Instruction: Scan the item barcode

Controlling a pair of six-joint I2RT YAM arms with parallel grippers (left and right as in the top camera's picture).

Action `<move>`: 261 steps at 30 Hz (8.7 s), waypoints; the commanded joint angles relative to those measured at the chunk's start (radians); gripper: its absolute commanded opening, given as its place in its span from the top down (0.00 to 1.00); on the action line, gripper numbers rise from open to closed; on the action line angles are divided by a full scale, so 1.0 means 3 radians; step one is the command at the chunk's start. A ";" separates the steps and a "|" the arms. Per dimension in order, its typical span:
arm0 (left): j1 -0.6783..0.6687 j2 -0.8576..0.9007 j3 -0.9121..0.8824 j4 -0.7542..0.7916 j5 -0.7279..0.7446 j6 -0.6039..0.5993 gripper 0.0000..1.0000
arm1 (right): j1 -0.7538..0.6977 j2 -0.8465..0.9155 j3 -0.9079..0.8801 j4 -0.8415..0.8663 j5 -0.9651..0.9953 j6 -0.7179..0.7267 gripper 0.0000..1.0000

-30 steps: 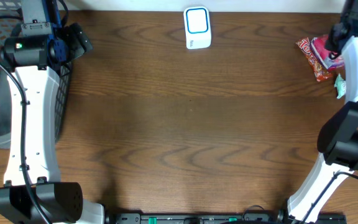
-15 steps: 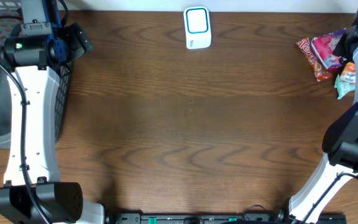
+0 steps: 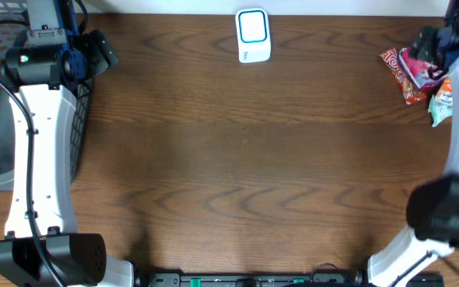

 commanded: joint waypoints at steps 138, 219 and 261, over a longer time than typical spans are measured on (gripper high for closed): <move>0.0048 -0.0042 0.0020 -0.0008 -0.0069 -0.0033 0.02 | 0.0281 -0.6202 -0.6614 0.3199 -0.1282 -0.0378 0.01; 0.0048 -0.0042 0.0020 -0.0008 -0.0069 -0.0033 0.02 | 0.0375 -0.6202 -0.6614 0.3202 -0.1270 -0.0930 0.01; 0.0048 -0.0042 0.0020 -0.0008 -0.0069 -0.0033 0.02 | 0.0514 -0.6202 -0.6614 0.3198 -0.1265 -0.0896 0.01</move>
